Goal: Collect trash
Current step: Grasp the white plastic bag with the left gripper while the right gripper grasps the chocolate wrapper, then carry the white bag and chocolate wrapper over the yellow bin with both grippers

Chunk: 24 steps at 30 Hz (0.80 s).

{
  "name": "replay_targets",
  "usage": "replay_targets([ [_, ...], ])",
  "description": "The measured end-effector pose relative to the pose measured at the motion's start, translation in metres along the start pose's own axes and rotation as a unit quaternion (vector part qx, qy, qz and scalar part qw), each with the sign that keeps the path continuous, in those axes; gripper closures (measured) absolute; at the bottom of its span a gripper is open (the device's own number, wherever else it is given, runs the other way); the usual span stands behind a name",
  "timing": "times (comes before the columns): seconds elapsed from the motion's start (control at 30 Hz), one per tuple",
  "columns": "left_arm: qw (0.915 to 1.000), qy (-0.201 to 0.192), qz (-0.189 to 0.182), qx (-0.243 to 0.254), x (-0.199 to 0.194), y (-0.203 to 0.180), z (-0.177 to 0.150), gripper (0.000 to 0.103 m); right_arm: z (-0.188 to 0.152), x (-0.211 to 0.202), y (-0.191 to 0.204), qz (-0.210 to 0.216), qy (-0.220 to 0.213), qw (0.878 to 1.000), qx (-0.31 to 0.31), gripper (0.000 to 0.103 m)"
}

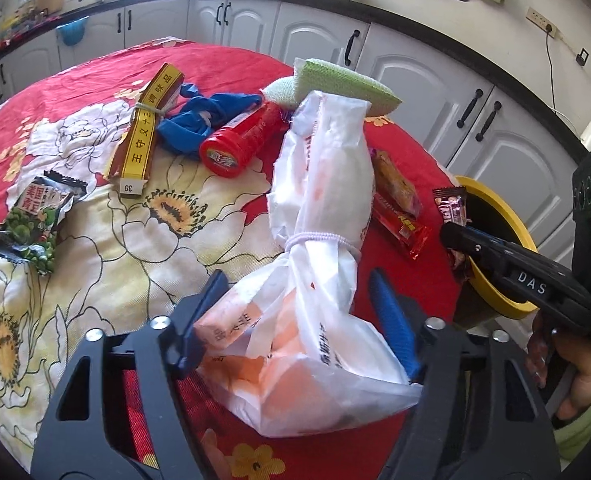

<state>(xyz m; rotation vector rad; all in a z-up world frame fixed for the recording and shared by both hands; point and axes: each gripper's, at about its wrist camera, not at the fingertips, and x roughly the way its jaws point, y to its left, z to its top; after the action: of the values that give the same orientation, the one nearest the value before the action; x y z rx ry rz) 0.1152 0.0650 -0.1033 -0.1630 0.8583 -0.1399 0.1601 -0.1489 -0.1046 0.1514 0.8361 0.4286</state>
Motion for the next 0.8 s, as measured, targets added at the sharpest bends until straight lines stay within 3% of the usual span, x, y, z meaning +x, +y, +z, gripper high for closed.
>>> replay_targets([
  [0.13, 0.9999, 0.001, -0.009, -0.006, -0.003, 0.003, 0.000, 0.065, 0.001, -0.005, -0.002, -0.001, -0.004, 1.000, 0.004, 0.089],
  [0.23, 0.9999, 0.000, -0.010, 0.002, -0.008, 0.000, 0.000, 0.072, 0.003, -0.007, -0.002, -0.001, -0.008, 1.000, 0.006, 0.089],
  [0.8, 0.9990, -0.042, -0.012, 0.007, -0.045, -0.013, 0.010, 0.075, 0.011, -0.039, -0.002, 0.009, -0.045, 0.999, -0.008, 0.089],
])
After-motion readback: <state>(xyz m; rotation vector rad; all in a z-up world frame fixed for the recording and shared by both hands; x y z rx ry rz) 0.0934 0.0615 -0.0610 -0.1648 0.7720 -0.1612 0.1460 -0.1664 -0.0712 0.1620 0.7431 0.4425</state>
